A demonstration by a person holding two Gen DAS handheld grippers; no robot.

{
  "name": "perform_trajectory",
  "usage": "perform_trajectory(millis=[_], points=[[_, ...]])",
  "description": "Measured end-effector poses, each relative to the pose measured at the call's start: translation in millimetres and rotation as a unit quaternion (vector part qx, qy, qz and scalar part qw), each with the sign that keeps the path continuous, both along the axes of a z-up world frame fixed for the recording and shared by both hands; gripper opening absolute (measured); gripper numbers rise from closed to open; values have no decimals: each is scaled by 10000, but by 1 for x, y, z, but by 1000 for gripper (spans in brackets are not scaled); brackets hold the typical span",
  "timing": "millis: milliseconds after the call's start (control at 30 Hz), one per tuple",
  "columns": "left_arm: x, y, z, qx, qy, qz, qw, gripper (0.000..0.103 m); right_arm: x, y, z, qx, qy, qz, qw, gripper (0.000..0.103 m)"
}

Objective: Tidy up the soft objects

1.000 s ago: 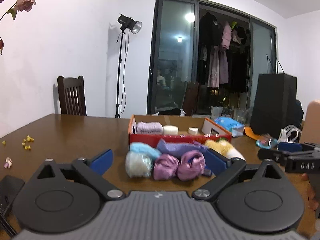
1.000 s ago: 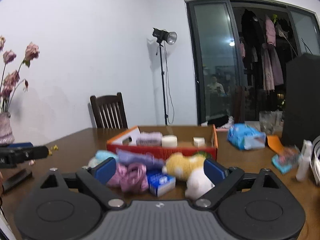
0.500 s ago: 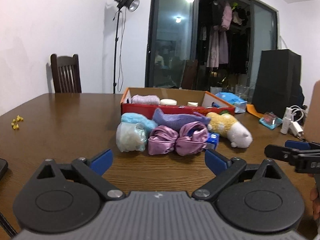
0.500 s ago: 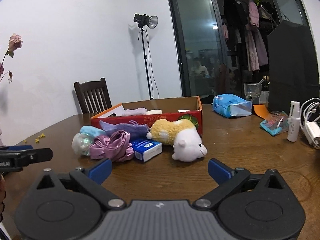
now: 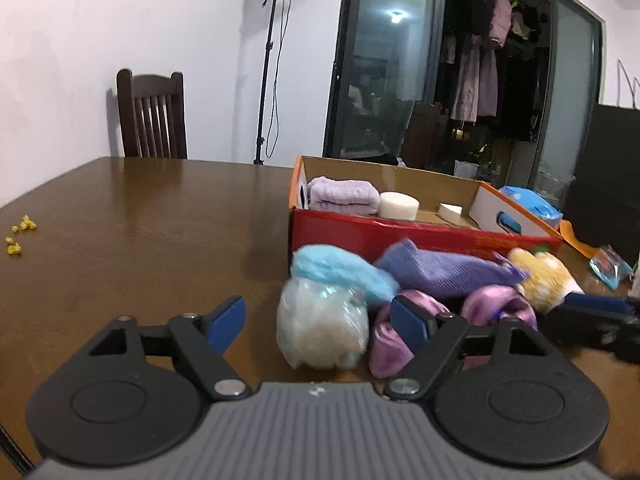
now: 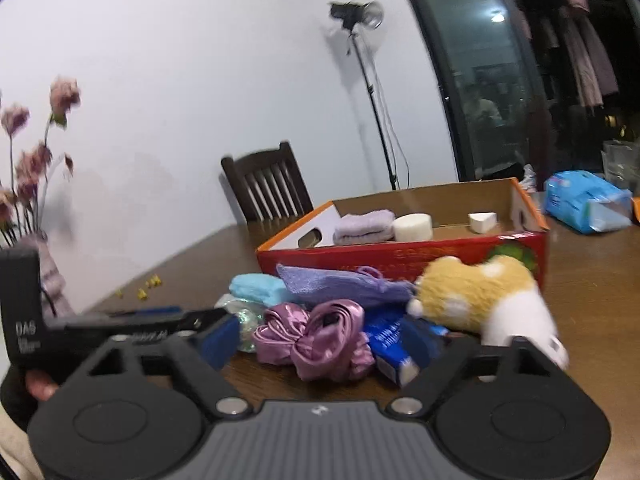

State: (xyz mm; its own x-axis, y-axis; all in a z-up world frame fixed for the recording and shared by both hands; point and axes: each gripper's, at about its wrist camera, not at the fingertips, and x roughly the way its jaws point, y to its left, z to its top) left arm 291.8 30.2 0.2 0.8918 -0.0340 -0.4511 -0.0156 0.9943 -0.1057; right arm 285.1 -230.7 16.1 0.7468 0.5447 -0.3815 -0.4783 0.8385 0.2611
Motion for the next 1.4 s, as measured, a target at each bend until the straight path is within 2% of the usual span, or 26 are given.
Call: perform_trajectory(millis=[100, 133, 200, 233, 333, 433, 600, 700, 733, 800, 900, 967, 1100, 1133, 1167, 1233, 1300, 1400], points=[[8, 9, -4, -159, 37, 2, 9999, 82, 19, 12, -4, -45, 224, -63, 9997, 57], [10, 12, -7, -186, 85, 14, 9998, 78, 25, 15, -8, -32, 288, -87, 9995, 50], [12, 16, -11, -218, 176, 32, 9996, 74, 34, 21, -14, -83, 440, -64, 9990, 35], [11, 18, -11, -248, 173, 25, 9995, 74, 35, 24, -16, -167, 468, -22, 9988, 22], [1, 18, -7, -267, 81, 8, 9996, 80, 28, 25, -16, -272, 429, 208, 9985, 15], [-14, 18, -8, -294, 137, -27, 9995, 81, 14, 14, -17, -216, 554, 380, 9975, 9], [-53, 11, -7, -428, 243, -317, 9983, 81, -29, -16, -9, -13, 815, 707, 9942, 5], [-69, 1, -4, -477, 189, -545, 9972, 81, -54, -32, -5, -236, 775, 601, 9949, 7], [-72, -2, -3, -488, 166, -593, 9969, 81, -59, -37, -4, -251, 760, 506, 9955, 10], [-71, -8, 1, -525, 102, -593, 9968, 80, -63, -45, 0, -78, 694, 314, 9971, 12], [-63, -15, 9, -482, -1, -516, 9975, 80, -56, -43, 11, 226, 374, 165, 9989, 28], [-58, -15, 13, -534, -34, -427, 9977, 80, -42, -34, 13, 371, 215, 34, 9991, 50], [-58, -9, 17, -498, -15, -243, 9985, 80, 2, -1, 7, 451, 222, 136, 9986, 45], [-59, -6, 17, -483, -11, -185, 9987, 79, 13, 8, 1, 384, 316, 189, 9986, 31], [-61, -2, 17, -467, -11, -128, 9988, 79, 24, 17, -6, 219, 550, 237, 9980, 11], [-65, 4, 18, -478, -38, -61, 9988, 79, 20, 26, -12, 102, 693, 510, 9962, 8], [-68, 7, 18, -489, -35, -126, 9987, 77, -4, 31, -13, -99, 578, 960, 9937, 7], [-63, 0, 15, -594, 38, -441, 9973, 72, -41, 33, -18, -679, 390, 1101, 9908, 6]])
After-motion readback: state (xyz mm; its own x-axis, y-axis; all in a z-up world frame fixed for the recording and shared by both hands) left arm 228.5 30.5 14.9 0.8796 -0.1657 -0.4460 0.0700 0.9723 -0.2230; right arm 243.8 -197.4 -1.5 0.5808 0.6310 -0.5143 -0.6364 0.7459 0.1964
